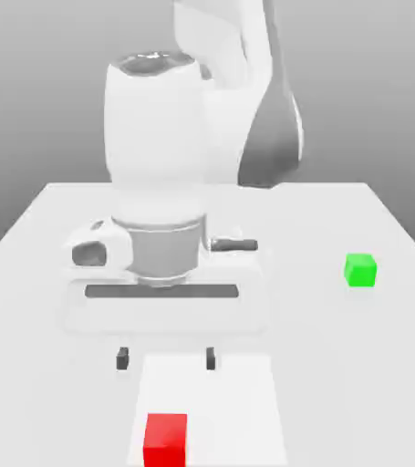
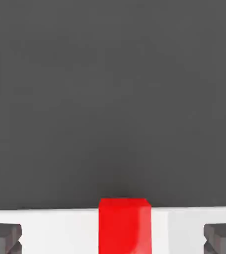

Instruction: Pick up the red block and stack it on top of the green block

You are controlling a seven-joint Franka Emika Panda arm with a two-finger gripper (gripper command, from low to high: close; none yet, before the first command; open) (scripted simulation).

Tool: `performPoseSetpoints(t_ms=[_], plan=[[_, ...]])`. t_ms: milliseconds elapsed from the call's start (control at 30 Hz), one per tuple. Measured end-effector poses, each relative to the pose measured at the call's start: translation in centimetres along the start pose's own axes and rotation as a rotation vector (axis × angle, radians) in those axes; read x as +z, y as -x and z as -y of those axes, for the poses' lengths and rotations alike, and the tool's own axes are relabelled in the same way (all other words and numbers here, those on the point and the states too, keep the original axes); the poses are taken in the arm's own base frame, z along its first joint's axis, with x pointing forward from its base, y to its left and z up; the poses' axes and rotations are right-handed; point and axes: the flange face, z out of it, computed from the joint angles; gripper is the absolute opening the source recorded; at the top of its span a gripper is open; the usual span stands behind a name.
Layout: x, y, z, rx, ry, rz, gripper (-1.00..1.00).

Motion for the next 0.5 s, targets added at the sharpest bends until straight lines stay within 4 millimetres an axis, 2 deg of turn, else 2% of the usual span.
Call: performPoseSetpoints(t_ms=[200, 233, 433, 500], plan=[[8.9, 0.6, -1.2, 0.000, 0.043, 0.035, 0.00], [9.8, 0.7, -1.3, 0.000, 0.043, 0.035, -1.00], [10.2, 0.7, -1.3, 0.000, 0.043, 0.036, -1.00], [8.8, 0.6, -1.2, 0.000, 0.044, 0.036, -1.00]])
